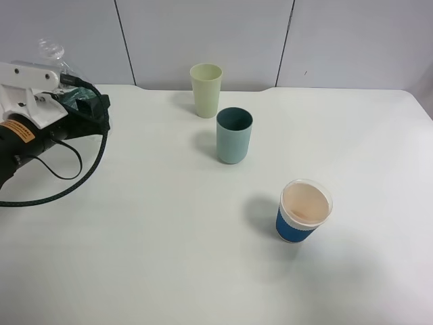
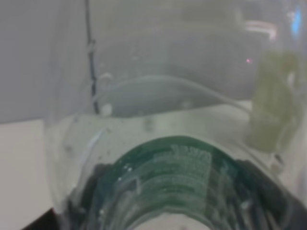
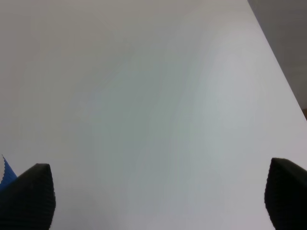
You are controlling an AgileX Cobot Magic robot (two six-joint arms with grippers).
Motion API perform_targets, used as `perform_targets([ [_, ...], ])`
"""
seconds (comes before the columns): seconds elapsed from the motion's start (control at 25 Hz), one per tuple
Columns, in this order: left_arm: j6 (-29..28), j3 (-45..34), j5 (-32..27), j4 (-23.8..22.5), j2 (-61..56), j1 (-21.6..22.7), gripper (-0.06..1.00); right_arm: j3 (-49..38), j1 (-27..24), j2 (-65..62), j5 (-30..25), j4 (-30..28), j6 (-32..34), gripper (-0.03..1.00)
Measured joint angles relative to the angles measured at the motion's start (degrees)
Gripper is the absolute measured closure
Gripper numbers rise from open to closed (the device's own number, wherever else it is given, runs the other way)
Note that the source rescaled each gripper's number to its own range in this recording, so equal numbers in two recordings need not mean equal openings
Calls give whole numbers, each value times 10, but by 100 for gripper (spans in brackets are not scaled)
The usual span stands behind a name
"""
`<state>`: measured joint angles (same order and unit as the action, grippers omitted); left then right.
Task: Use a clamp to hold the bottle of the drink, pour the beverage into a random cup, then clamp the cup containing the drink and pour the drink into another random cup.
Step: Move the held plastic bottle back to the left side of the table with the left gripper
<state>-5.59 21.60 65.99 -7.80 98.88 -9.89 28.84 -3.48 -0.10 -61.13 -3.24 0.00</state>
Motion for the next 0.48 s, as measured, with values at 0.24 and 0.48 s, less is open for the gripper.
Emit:
perform_targets([
  [0.24,33,1,4,-19,57,5,87,0,0,0,0,0,0,18],
  [0.48,67,1,29,-48,107,5,87,0,0,0,0,0,0,18],
])
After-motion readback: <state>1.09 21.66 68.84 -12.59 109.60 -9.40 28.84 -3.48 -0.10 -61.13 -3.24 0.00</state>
